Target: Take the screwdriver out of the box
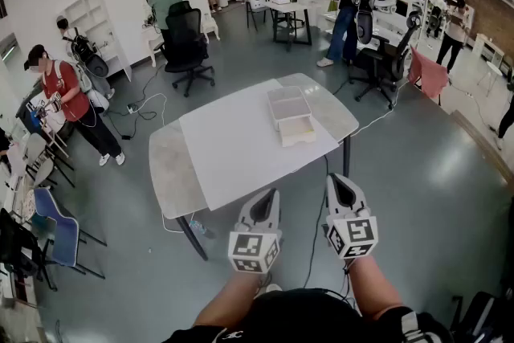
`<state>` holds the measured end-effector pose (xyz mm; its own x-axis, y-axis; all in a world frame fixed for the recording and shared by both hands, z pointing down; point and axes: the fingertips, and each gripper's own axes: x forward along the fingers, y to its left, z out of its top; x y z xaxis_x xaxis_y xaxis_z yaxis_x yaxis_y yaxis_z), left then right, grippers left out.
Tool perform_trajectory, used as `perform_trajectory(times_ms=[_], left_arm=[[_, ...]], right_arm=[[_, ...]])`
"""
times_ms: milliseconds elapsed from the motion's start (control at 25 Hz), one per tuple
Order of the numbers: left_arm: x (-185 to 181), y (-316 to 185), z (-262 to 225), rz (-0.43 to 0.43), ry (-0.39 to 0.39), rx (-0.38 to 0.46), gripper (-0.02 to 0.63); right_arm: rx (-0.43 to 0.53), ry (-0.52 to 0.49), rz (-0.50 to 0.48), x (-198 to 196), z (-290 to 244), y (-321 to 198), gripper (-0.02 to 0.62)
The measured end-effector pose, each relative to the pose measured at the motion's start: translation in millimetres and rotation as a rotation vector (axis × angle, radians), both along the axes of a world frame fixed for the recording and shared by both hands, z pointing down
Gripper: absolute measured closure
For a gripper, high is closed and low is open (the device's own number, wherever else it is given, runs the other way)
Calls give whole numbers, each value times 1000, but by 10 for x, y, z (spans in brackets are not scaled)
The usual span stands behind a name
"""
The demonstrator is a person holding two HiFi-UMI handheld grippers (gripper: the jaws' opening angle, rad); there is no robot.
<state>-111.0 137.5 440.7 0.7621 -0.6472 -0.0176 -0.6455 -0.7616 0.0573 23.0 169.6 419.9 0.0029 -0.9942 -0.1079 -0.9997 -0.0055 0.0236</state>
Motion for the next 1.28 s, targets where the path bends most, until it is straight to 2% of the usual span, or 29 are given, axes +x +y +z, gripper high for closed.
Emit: perform_trajectory(times_ms=[320, 520, 1040, 1280], left_arm=[[-32, 161, -10, -15, -21, -7, 595], [-103, 82, -32, -25, -24, -10, 595], [-405, -366, -8, 27, -27, 8, 595], [-483, -456, 60, 37, -18, 5, 595]], right_arm=[[34, 18, -31, -96, -131, 210, 581], [3, 19, -45, -211, -61, 112, 581], [4, 23, 48, -378, 5, -285, 582], [4, 25, 84, -300, 33, -335, 581]])
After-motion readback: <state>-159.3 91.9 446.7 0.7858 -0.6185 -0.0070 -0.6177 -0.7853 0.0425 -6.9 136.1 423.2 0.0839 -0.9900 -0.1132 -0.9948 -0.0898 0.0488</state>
